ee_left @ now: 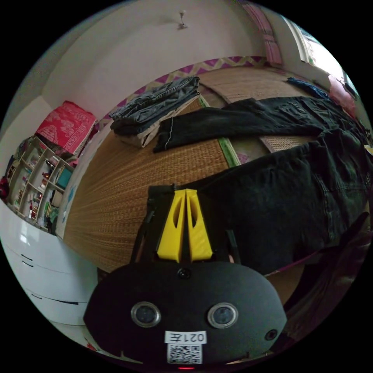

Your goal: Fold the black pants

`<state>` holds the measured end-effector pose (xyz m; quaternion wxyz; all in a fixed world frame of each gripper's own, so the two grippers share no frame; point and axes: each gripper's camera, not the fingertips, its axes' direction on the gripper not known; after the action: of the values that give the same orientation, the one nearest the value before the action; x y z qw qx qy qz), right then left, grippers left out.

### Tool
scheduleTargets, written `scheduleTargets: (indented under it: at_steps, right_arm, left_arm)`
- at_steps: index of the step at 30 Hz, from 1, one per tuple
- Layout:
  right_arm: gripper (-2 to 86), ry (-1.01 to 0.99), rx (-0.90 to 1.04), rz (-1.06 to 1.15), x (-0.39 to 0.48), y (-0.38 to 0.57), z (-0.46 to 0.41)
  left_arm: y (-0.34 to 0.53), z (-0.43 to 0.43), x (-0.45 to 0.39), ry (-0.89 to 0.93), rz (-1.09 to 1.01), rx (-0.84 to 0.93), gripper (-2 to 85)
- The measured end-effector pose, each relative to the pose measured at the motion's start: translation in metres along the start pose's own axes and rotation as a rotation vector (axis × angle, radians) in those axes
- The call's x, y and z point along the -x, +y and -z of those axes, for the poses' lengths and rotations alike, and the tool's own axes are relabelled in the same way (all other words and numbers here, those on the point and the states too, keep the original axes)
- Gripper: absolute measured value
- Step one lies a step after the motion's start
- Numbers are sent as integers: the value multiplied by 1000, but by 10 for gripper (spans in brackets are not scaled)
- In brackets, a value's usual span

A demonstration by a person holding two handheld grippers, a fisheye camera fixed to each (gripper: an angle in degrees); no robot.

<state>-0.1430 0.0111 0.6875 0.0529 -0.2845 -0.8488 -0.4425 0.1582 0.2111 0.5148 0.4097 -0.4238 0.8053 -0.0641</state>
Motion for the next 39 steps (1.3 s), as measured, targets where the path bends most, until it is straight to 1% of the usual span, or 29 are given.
scheduleTargets:
  at_steps: [4, 6, 7, 8, 10, 14, 15, 19, 23, 26, 29, 39]
  right_arm:
    - [-3, 47, -10, -26, 1, 2, 1]
    - [-1, 69, -22, -61, -5, 8, 7]
    - [3, 95, -61, -91, -11, 14, 17]
    - [9, 90, -114, -117, -17, 22, 33]
    - [26, 55, -180, -161, -27, 38, 57]
    - [58, -24, -203, -285, -51, 83, 93]
    - [60, -29, -200, -315, -56, 91, 96]
    - [69, -14, -198, -585, -92, 152, 109]
    - [81, -98, -264, -834, -129, 205, 108]
    - [94, -186, -294, -920, -148, 222, 96]
    - [100, -245, -302, -966, -166, 227, 78]
    - [86, -397, -333, -1052, -205, 244, 47]
  left_arm:
    - [4, 23, 34, 57, 104, 9, -9]
    - [16, 47, 57, 66, 202, -60, -9]
    - [27, 65, 74, 112, 265, -112, -9]
    - [39, 83, 88, 165, 311, -151, -8]
    - [57, 107, 104, 205, 352, -189, -7]
    - [102, 141, 124, 268, 408, -186, 15]
    - [108, 143, 126, 283, 419, -181, 21]
    - [152, 144, 143, 410, 560, -141, 66]
    - [186, 141, 172, 542, 747, -175, 82]
    - [195, 139, 194, 610, 838, -206, 86]
    - [197, 132, 213, 635, 889, -204, 90]
    - [201, 123, 259, 675, 942, -191, 79]
